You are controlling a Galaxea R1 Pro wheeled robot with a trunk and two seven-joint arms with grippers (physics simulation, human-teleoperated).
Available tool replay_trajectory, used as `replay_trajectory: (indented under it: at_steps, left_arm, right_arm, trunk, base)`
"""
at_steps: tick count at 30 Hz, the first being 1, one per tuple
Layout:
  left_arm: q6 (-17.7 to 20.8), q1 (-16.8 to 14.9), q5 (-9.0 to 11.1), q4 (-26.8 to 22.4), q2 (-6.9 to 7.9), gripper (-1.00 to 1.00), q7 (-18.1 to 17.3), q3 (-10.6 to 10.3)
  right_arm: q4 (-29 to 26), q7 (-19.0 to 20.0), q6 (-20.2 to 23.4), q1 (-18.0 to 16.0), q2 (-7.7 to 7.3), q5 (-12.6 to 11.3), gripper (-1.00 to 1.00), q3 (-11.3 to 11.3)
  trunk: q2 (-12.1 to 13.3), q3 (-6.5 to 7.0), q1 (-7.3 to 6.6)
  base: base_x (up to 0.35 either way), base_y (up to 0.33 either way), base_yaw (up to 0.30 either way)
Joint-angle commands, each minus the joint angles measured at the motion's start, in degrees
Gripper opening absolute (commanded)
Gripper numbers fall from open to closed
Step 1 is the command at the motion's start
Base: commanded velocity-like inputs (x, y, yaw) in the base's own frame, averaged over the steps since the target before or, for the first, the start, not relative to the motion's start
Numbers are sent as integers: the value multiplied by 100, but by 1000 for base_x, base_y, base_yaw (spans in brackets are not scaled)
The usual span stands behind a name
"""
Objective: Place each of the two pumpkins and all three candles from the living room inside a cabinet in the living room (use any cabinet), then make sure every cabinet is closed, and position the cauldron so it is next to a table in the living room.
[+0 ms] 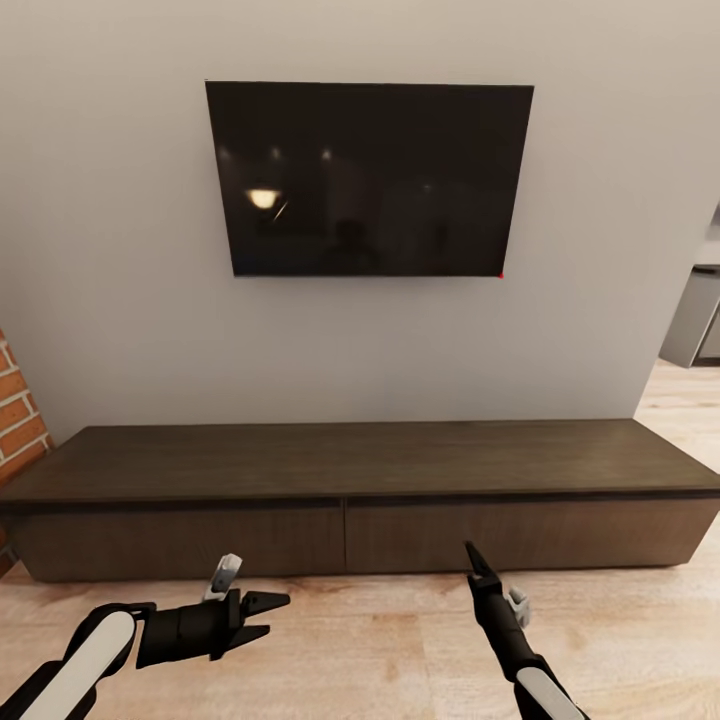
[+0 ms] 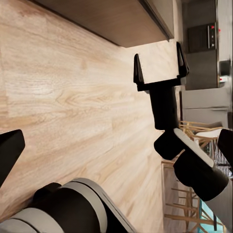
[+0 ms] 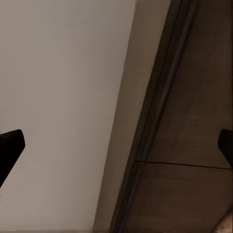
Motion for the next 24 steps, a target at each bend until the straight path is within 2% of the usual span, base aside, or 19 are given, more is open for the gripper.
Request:
replay_trajectory:
  at_steps: [1, 8, 24]
  left_arm:
    - [3, -4, -43, 2, 10, 100, -148, -6]
    - [3, -4, -50, 25, 117, 100, -426, -4]
    - [-3, -3, -51, 22, 131, 100, -452, -18]
  right_arm:
    - [1, 13, 69, -4, 5, -60, 100, 38]
    - [-3, 31, 454, -4, 23, -63, 100, 32]
    - [14, -3, 493, -4, 59, -54, 100, 30]
  trunk:
    - [-44, -24, 21]
    - [-325, -150, 175]
    - [-966, -437, 527]
  base:
    - [0, 0, 0]
    - [0, 0, 0]
    - [0, 0, 0]
